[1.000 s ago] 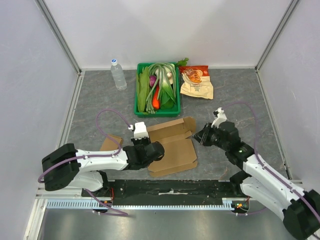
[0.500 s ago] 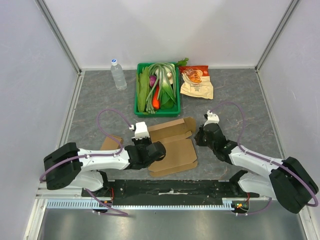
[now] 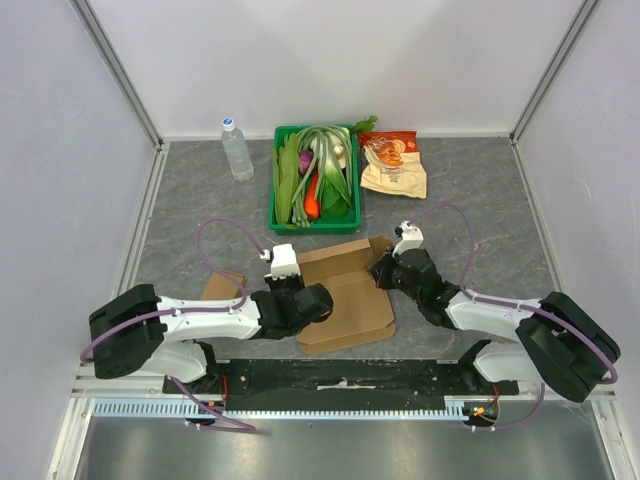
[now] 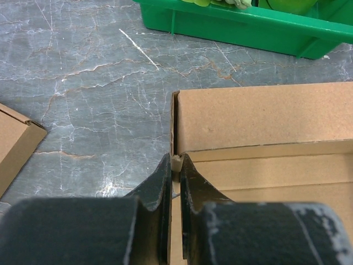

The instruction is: Fold the paper box

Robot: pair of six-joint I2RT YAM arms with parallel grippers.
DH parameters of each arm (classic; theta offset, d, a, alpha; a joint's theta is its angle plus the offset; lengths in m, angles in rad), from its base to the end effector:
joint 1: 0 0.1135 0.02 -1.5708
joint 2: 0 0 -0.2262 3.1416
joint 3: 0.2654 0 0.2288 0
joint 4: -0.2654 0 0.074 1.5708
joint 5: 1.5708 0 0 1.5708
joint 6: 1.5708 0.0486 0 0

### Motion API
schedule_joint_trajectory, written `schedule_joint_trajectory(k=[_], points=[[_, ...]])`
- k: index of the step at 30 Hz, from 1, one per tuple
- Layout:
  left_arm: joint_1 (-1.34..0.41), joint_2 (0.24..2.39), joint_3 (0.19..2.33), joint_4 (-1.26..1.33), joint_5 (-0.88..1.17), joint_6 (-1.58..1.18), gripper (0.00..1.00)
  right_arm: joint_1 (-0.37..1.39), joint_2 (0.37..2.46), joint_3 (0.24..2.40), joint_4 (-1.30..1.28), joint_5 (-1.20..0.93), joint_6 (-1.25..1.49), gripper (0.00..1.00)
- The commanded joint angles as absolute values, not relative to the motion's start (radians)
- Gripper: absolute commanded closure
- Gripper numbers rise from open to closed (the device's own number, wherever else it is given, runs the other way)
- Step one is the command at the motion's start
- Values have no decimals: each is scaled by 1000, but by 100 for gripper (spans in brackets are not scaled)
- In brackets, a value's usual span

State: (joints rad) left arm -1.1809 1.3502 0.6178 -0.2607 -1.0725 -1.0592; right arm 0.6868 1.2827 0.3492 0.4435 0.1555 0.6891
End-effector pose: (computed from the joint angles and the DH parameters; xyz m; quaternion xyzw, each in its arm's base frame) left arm 0.1261 -0.1946 0.1498 -0.0951 0.8313 -0.0071 0.5475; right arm 0.1927 0.1483 0.1312 0.0410 0.8549 0.2742 0.4386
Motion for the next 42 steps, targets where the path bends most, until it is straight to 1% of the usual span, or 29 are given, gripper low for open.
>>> schedule_joint_trajectory(k=[1, 2, 3, 4, 5, 6, 7, 8, 9, 10, 11, 12, 13, 14, 16, 17, 18, 19, 20, 24, 28, 31, 34, 35, 37, 38, 41, 42], points=[[-1192, 1353, 637, -264, -1123, -1121, 98, 696, 1209, 385, 341, 92, 701, 96], [-1192, 1358, 637, -262, -1123, -1121, 98, 695, 1184, 418, 213, 138, 701, 94], [-1192, 1359, 638, -264, -1123, -1118, 98, 680, 1175, 496, 84, 167, 686, 91], [-1192, 1358, 638, -265, -1123, -1120, 98, 680, 1166, 535, -143, 223, 651, 88], [-1192, 1356, 640, -265, -1123, -1118, 98, 678, 1138, 563, -228, 242, 638, 86], [-1192, 1353, 641, -265, -1121, -1111, 98, 680, 1125, 621, -314, 264, 629, 74], [-1192, 1353, 643, -265, -1124, -1101, 98, 678, 1112, 655, -474, 317, 617, 69], [-1192, 1350, 646, -267, -1126, -1095, 98, 678, 1112, 701, -554, 343, 586, 65], [-1192, 1341, 644, -265, -1129, -1086, 98, 678, 1112, 794, -625, 365, 572, 57], [-1192, 1335, 641, -261, -1131, -1077, 98, 680, 1112, 837, -700, 373, 539, 53], [-1192, 1327, 635, -241, -1131, -1065, 98, 680, 1120, 930, -734, 377, 470, 50], [-1192, 1307, 617, -224, -1132, -1037, 98, 678, 1127, 980, -761, 374, 413, 43], [-1192, 1296, 606, -203, -1126, -1014, 98, 680, 1162, 1026, -803, 385, 372, 41], [-1192, 1286, 595, -154, -1124, -990, 98, 678, 1181, 1105, -814, 382, 248, 40], [-1192, 1257, 574, -121, -1121, -933, 98, 678, 1245, 1158, -804, 281, 96, 40], [-1192, 1249, 569, -92, -1121, -921, 98, 675, 1274, 1196, -804, 256, 24, 45], [-1192, 1241, 554, -72, -1120, -882, 98, 676, 1304, 1216, -816, 224, -79, 46], [-1192, 1227, 549, -55, -1114, -864, 98, 676, 1325, 1216, -798, 188, -124, 47], [-1192, 1220, 545, -48, -1111, -845, 98, 675, 1327, 1215, -786, 129, -156, 48], [-1190, 1189, 520, -17, -1106, -819, 98, 675, 1289, 1210, -720, 29, -233, 50], [-1190, 1170, 499, 32, -1097, -787, 98, 673, 1325, 1218, -724, 23, -268, 52], [-1190, 1177, 499, 37, -1097, -781, 98, 669, 1347, 1195, -686, 3, -281, 59], [-1190, 1174, 500, 40, -1098, -778, 98, 672, 1387, 1196, -695, -26, -279, 75], [-1190, 1175, 500, 43, -1101, -778, 98, 670, 1390, 1197, -695, -52, -266, 85], [-1190, 1187, 502, 49, -1117, -781, 98, 670, 1394, 1197, -692, -101, -241, 92], [-1190, 1190, 506, 58, -1124, -790, 98, 670, 1394, 1186, -689, -132, -180, 100], [-1190, 1215, 528, 104, -1129, -778, 98, 672, 1419, 1187, -670, -109, -11, 100], [-1190, 1230, 534, 113, -1132, -772, 98, 672, 1425, 1189, -673, -97, 152, 100]])
